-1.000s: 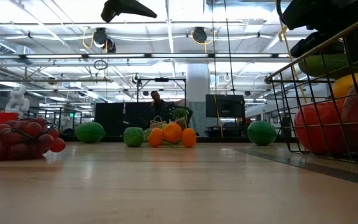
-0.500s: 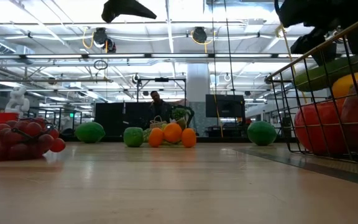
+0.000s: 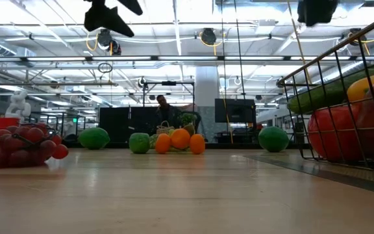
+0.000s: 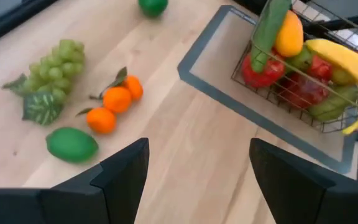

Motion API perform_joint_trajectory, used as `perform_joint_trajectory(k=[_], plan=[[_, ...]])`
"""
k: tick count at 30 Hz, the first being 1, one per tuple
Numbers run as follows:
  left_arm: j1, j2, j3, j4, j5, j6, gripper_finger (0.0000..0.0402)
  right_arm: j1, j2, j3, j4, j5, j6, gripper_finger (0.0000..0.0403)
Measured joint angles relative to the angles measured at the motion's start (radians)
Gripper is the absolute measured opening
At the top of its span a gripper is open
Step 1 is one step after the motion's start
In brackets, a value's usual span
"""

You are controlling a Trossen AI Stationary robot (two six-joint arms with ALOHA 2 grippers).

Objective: Build produce basket
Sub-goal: Put the middle green lime into the wire basket

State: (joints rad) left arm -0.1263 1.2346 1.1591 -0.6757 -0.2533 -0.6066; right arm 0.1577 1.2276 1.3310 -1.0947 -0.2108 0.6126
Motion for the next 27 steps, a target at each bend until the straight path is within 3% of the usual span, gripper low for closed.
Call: perform_joint_trajectory(k=[5, 12, 19, 23, 27], plan=[[0.026, 0.0, 0.0, -0.033, 0.002, 0.024, 0.0275, 0.029, -0.014, 0.001, 0.155, 0.009, 0.271, 0.0302], [0.099, 0.009, 0.0, -0.096, 0.002, -0.025, 0.0275, 0.072, -0.014, 0.001, 0.378, 0.21, 0.553, 0.0302], [0.248, 0.077, 0.001, -0.186, 0.001, -0.12, 0.0275, 0.077, -0.015, 0.001, 0.51, 0.425, 0.579, 0.0302], [0.292, 0.121, 0.001, -0.167, 0.004, -0.235, 0.0275, 0.064, -0.015, 0.001, 0.508, 0.423, 0.565, 0.0302], [0.307, 0.154, 0.001, -0.132, 0.006, -0.253, 0.0275, 0.043, -0.015, 0.001, 0.454, 0.418, 0.5, 0.0302]])
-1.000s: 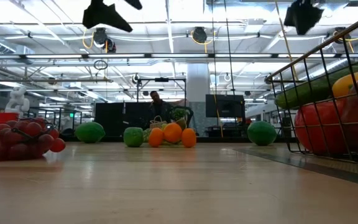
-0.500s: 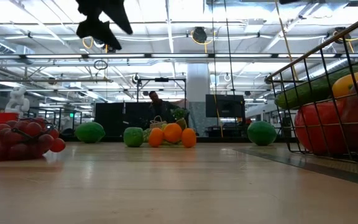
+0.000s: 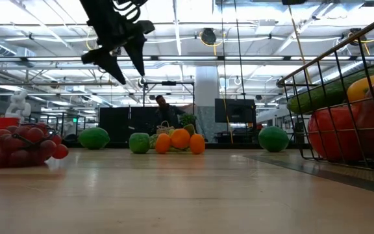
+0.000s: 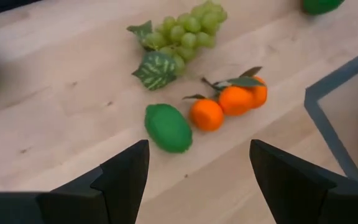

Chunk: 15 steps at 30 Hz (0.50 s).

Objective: Build produce basket
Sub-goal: Put the middle green lime into the wire basket

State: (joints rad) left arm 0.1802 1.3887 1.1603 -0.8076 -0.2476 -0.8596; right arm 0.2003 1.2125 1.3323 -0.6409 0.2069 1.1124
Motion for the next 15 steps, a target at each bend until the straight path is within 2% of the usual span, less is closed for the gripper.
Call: perform_joint_trajectory(k=[3, 10, 15], plan=[[0.0, 0.02, 0.0, 0.019, 0.001, -0.027, 0.0276, -0.037, -0.009, 0.0, -0.034, -0.007, -0.054, 0.0302], [0.024, 0.092, 0.001, 0.057, 0.02, -0.119, 0.0279, -0.165, -0.073, 0.0, -0.066, -0.148, -0.25, 0.0302], [0.041, 0.151, 0.0, 0.067, 0.021, -0.22, 0.0317, -0.256, -0.133, 0.0, -0.099, -0.234, -0.434, 0.0302]])
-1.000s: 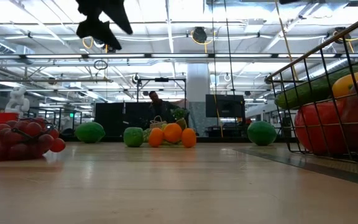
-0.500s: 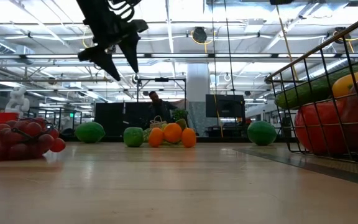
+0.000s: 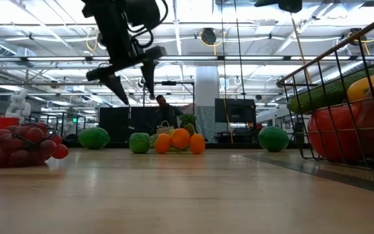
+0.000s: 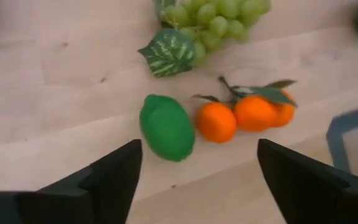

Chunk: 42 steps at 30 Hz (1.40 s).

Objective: Build produce basket
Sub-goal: Put the middle green lime into the wire basket

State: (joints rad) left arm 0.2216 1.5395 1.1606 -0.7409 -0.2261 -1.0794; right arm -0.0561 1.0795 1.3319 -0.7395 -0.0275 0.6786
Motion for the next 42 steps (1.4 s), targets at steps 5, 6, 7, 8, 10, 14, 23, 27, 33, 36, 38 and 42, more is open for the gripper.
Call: perform_joint_trajectory(k=[5, 6, 7, 8, 10, 14, 23, 27, 33, 36, 38, 42], plan=[[0.023, 0.069, 0.0, 0.0, 0.017, -0.086, 0.0377, -0.068, -0.049, 0.0, -0.042, -0.001, -0.132, 0.0302], [0.027, 0.081, 0.0, 0.009, 0.021, -0.1, 0.0387, -0.08, -0.054, 0.0, -0.055, -0.001, -0.158, 0.0302], [0.031, 0.093, 0.0, 0.009, 0.026, -0.111, 0.0393, -0.09, -0.058, 0.0, -0.059, -0.001, -0.187, 0.0302], [0.032, 0.108, 0.0, 0.004, 0.026, -0.122, 0.0396, -0.1, -0.06, 0.0, -0.06, -0.001, -0.216, 0.0302], [0.033, 0.139, 0.0, 0.015, 0.027, -0.165, 0.0396, -0.12, -0.061, 0.0, -0.066, -0.004, -0.268, 0.0302], [0.033, 0.198, 0.0, 0.034, 0.027, -0.221, 0.0391, -0.15, -0.06, 0.0, -0.067, -0.057, -0.331, 0.0302], [0.038, 0.268, 0.0, 0.039, 0.035, -0.296, 0.039, -0.178, -0.055, 0.0, -0.066, -0.082, -0.439, 0.0302], [0.052, 0.276, 0.0, 0.024, 0.041, -0.296, 0.039, -0.18, -0.055, 0.0, -0.07, -0.083, -0.468, 0.0302], [0.077, 0.275, 0.0, 0.036, 0.037, -0.273, 0.039, -0.18, -0.054, 0.0, -0.087, -0.082, -0.515, 0.0302], [0.088, 0.278, 0.0, 0.035, 0.034, -0.253, 0.039, -0.18, -0.055, 0.0, -0.088, -0.081, -0.515, 0.0302], [0.094, 0.288, 0.0, 0.038, 0.039, -0.24, 0.039, -0.18, -0.054, 0.0, -0.088, -0.08, -0.515, 0.0302], [0.098, 0.299, 0.002, 0.045, 0.052, -0.192, 0.0379, -0.18, -0.054, 0.0, -0.087, -0.074, -0.516, 0.0302]])
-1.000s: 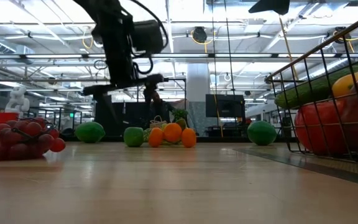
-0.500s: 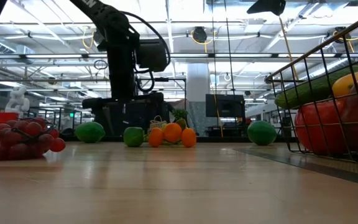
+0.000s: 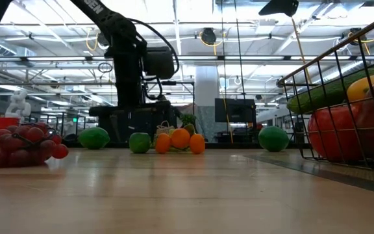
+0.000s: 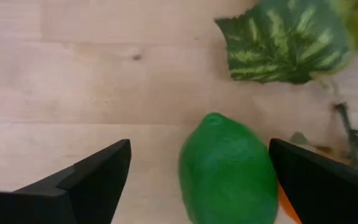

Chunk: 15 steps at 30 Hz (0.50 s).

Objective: Build produce basket
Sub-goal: Put the middle green lime into the wire basket

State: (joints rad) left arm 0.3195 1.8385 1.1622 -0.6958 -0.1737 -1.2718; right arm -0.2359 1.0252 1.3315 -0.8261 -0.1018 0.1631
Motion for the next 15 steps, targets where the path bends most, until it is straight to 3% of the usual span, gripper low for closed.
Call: perform_joint_trajectory(k=[4, 9, 15], plan=[[-0.001, 0.005, -0.003, -0.003, 0.044, 0.061, 0.0341, 0.0, 0.004, 0.0, 0.043, 0.004, 0.01, 0.0302], [0.0, 0.002, -0.001, -0.006, 0.066, 0.155, 0.0279, 0.0, 0.01, 0.0, 0.107, 0.08, 0.1, 0.0302], [0.009, -0.022, -0.001, -0.011, 0.175, 0.298, 0.0202, 0.0, 0.013, 0.0, 0.202, 0.146, 0.181, 0.0302]])
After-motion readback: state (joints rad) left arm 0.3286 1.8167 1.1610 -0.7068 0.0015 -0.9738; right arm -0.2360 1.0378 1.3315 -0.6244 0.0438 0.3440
